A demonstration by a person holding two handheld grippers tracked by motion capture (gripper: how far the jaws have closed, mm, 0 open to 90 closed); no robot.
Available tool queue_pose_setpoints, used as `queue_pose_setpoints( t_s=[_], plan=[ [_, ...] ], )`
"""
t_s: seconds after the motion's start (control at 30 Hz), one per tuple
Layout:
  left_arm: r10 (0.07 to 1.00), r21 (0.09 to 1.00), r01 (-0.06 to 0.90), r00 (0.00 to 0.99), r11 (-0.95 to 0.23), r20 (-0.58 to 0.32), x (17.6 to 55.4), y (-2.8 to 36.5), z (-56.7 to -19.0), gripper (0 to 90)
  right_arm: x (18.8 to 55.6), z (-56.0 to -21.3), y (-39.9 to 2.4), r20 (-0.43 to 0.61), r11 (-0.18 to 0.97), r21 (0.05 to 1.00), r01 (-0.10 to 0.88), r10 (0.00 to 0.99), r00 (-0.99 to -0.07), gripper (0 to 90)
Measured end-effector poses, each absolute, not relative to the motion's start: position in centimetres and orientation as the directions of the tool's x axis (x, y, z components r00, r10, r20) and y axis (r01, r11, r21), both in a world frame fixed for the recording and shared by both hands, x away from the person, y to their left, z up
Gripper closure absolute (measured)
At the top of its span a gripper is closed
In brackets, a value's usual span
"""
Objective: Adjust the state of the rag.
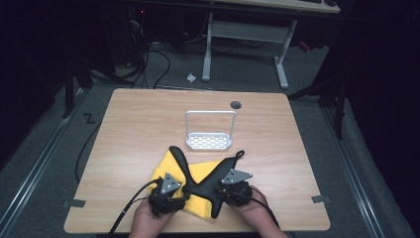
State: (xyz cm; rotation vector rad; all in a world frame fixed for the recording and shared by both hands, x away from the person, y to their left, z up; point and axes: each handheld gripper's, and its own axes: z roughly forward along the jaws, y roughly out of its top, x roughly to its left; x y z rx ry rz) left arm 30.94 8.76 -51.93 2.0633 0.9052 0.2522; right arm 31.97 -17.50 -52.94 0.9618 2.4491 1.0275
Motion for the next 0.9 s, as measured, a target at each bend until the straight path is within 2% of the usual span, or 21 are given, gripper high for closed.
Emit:
queue_pose_setpoints(
  t_s=[0.03,0.1,0.17,0.3,0.37,0.43,0.63,0.9],
  plan=[
    [0.683,0.777,0.523,0.71,-0.349,-0.172,31.0,9.2,-51.7,65.1,31.9,-53.0,-17.5,-0.032,0.52,0.722,0.457,0.684,-0.728,68.3],
    [0.695,0.783,0.524,0.699,-0.336,-0.169,31.0,10.0,-51.5,77.8,31.8,-53.0,-17.6,-0.028,0.522,0.719,0.458,0.681,-0.732,68.7],
    [0.71,0.79,0.522,0.685,-0.321,-0.164,31.1,10.7,-51.1,82.0,31.8,-53.0,-17.6,-0.027,0.522,0.718,0.461,0.682,-0.731,71.0],
    [0.723,0.814,0.517,0.664,-0.263,-0.189,31.5,12.4,-50.1,83.1,31.8,-52.9,-17.8,-0.037,0.531,0.707,0.467,0.687,-0.725,84.1],
    [0.736,0.818,0.525,0.646,-0.235,-0.203,31.8,13.5,-50.0,83.1,31.8,-52.9,-18.1,-0.034,0.528,0.711,0.465,0.686,-0.727,87.4],
    [0.748,0.812,0.548,0.622,-0.202,-0.233,32.3,14.5,-50.2,83.1,31.9,-53.0,-18.3,-0.03,0.529,0.711,0.464,0.682,-0.731,87.8],
    [0.79,0.81,0.568,0.56,-0.146,-0.25,33.0,18.0,-50.3,83.2,31.9,-52.9,-19.8,-0.032,0.519,0.707,0.48,0.701,-0.712,88.0],
    [0.816,0.776,0.628,0.478,-0.06,-0.324,32.3,22.2,-51.3,82.9,32.7,-52.7,-23.4,-0.069,0.495,0.694,0.523,0.769,-0.635,87.9]
  ],
)
